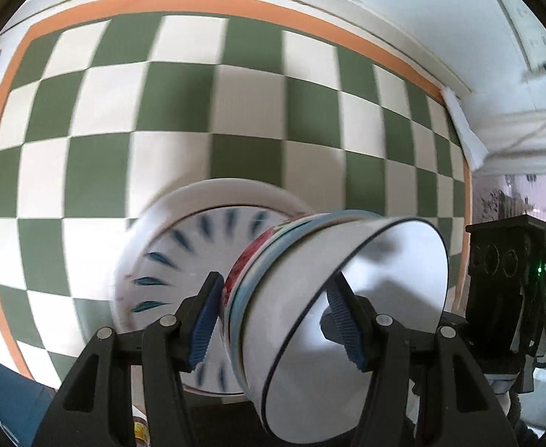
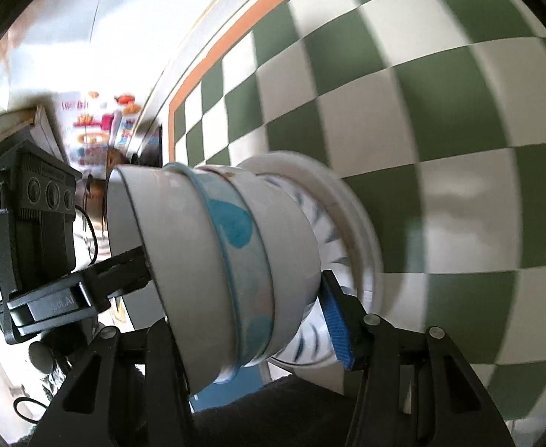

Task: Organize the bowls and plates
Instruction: 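Tilt and lower the bowl stack onto the blue-striped plate with both grippers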

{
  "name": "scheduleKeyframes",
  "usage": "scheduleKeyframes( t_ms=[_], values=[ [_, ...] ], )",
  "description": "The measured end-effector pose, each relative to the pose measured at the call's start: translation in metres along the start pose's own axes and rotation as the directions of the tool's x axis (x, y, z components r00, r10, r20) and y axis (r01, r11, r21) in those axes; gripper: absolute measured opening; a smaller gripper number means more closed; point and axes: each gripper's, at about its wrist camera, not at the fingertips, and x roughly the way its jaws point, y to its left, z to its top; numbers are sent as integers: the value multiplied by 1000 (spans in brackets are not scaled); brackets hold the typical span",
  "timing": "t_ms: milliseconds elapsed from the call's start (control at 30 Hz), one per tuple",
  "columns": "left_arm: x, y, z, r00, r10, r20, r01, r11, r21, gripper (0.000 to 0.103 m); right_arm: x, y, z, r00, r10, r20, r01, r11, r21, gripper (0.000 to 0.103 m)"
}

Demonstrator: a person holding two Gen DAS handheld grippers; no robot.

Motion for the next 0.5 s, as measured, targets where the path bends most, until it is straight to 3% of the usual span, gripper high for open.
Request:
scheduleKeyframes(
  t_ms=[233,500],
  values=[
    [8,34,-5,1000,7,-4,-7,998,-62,55,34,11,2,998,-35,-45,33,999,-36,53],
    [14,44,-10,1000,-8,-4,8,997,-82,55,48,15,5,997,-65,-44,63,996,-56,53]
  ],
)
